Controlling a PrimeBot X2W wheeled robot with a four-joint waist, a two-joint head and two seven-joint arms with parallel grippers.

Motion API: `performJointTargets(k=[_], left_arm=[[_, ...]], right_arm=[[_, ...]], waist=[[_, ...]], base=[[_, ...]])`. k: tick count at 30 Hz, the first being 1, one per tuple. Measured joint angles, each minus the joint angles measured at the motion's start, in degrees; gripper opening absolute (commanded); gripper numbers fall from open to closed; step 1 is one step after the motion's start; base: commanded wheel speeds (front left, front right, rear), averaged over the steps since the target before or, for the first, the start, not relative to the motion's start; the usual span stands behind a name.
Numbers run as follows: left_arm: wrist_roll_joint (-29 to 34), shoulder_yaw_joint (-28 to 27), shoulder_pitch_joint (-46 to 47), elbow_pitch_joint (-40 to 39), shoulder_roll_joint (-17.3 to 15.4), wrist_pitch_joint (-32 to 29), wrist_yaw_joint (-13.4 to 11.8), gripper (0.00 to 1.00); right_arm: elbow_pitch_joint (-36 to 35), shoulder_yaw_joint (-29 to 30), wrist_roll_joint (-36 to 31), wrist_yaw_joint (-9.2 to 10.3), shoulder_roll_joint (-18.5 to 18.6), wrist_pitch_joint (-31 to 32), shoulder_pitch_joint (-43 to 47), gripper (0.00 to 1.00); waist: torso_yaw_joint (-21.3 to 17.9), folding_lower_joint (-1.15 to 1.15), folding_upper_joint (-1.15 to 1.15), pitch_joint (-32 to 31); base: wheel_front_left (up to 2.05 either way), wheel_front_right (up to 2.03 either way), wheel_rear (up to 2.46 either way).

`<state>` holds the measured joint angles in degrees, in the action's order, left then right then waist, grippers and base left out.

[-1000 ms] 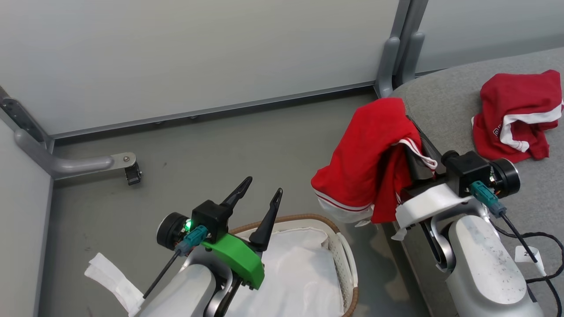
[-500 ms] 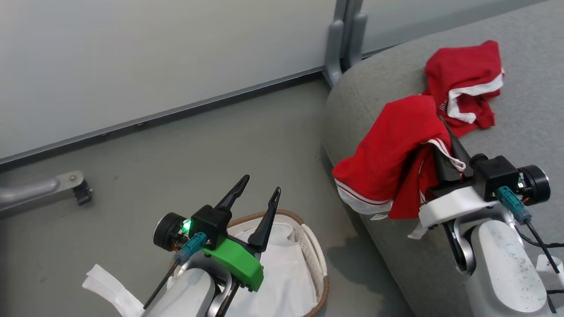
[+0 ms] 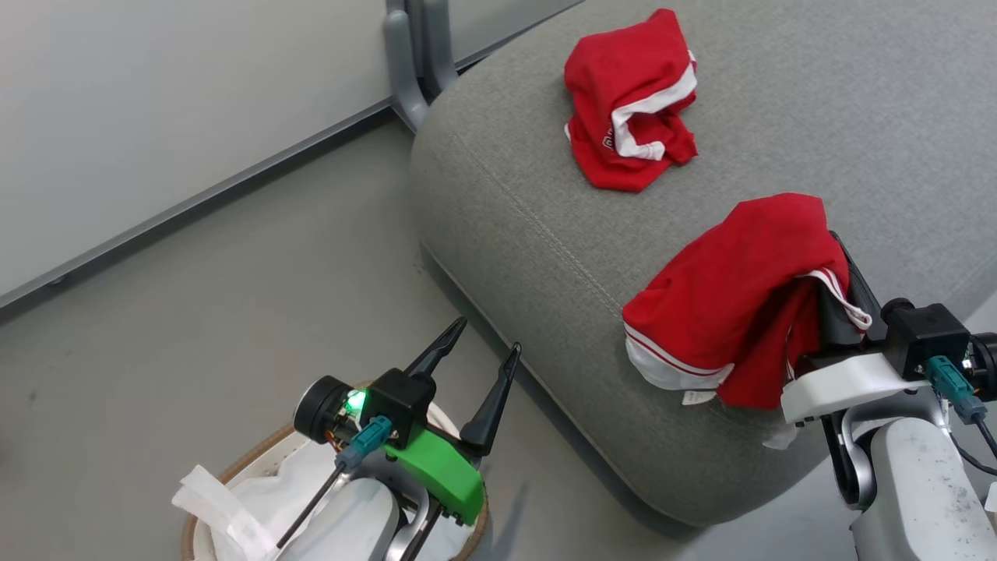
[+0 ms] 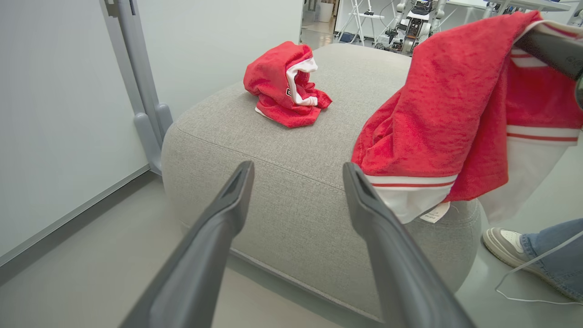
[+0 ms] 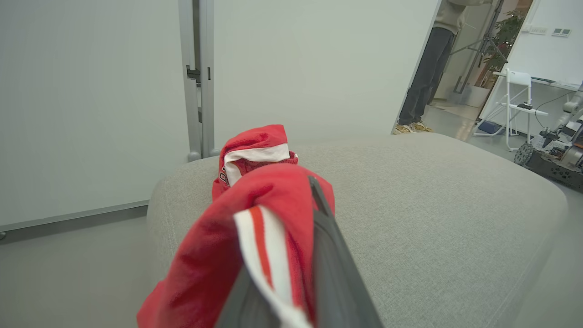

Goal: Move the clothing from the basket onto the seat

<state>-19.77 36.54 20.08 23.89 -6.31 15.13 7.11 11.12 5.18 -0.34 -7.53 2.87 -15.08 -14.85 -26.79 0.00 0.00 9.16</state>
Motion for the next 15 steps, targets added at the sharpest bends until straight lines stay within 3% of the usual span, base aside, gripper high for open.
performJointTargets(k=[7,12,15], left_arm=[[0.4,1.1,1.4,-0.1,0.1,0.0,0.2,1.00],[1.1,1.6,3.1,-0.7,-0.4,0.0,0.2,1.00],[1.4,2.3,4.2,-1.0,-1.0,0.0,0.3,1.00]], right_arm=[[0.5,-0.6,-0.3,0.00,0.0,0.0,-2.2,0.00],[1.3,-1.5,-3.2,0.00,0.3,0.0,-10.2,0.00],[2.2,-1.6,-4.4,0.00,2.7,0.0,-17.3,0.00]], waist=[[-2.5,0.00,0.00,3.0],[-0.5,0.00,0.00,4.8],[1.3,0.00,0.00,6.2]], base=[[0.00,0.00,0.00],[0.00,0.00,0.00],[0.00,0.00,0.00]])
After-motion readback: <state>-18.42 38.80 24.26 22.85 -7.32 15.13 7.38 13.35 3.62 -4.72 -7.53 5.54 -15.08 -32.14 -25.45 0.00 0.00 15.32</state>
